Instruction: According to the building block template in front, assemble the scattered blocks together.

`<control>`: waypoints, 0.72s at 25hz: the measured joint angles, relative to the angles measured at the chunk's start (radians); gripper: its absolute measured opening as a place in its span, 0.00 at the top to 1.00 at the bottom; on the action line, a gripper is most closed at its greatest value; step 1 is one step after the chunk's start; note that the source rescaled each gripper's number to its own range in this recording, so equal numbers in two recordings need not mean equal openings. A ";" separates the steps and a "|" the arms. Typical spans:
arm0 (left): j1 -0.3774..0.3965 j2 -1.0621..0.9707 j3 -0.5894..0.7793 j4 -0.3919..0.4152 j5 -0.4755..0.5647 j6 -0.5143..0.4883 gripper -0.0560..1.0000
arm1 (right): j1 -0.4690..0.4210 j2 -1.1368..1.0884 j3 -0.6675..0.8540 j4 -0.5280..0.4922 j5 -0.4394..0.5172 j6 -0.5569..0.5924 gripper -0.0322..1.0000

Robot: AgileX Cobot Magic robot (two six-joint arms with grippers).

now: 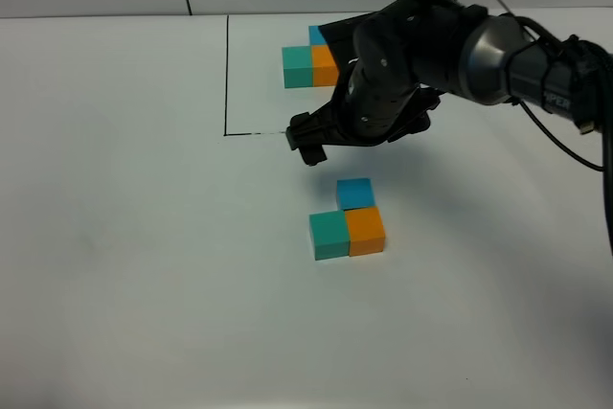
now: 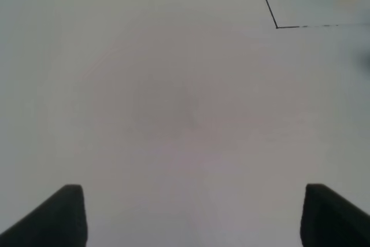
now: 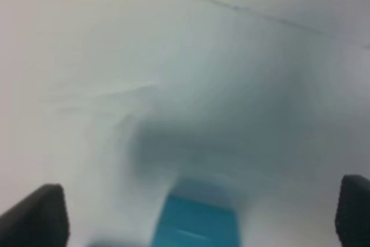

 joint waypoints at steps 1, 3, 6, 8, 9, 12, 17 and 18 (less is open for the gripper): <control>0.000 0.000 0.000 0.000 0.000 0.000 0.30 | -0.025 -0.006 0.000 0.022 0.014 -0.041 0.11; 0.000 0.000 0.000 0.000 0.000 0.000 0.30 | -0.083 -0.018 0.000 0.079 0.034 -0.125 0.11; 0.000 0.000 0.000 0.000 0.000 0.000 0.30 | -0.196 -0.050 0.000 0.148 0.058 -0.231 0.11; 0.000 0.000 0.000 0.000 0.000 0.000 0.30 | -0.265 -0.081 0.000 0.158 0.078 -0.286 0.11; 0.000 0.000 0.000 0.000 0.000 0.000 0.30 | -0.298 -0.096 0.000 0.158 0.091 -0.319 0.11; 0.000 0.000 0.000 0.000 0.000 0.000 0.30 | -0.365 -0.160 0.000 0.158 0.136 -0.416 0.11; 0.000 0.000 0.000 0.000 0.001 0.000 0.30 | -0.421 -0.312 0.053 0.153 0.171 -0.454 0.11; 0.000 0.000 0.000 0.000 0.002 0.000 0.30 | -0.426 -0.350 0.083 0.150 0.162 -0.456 0.11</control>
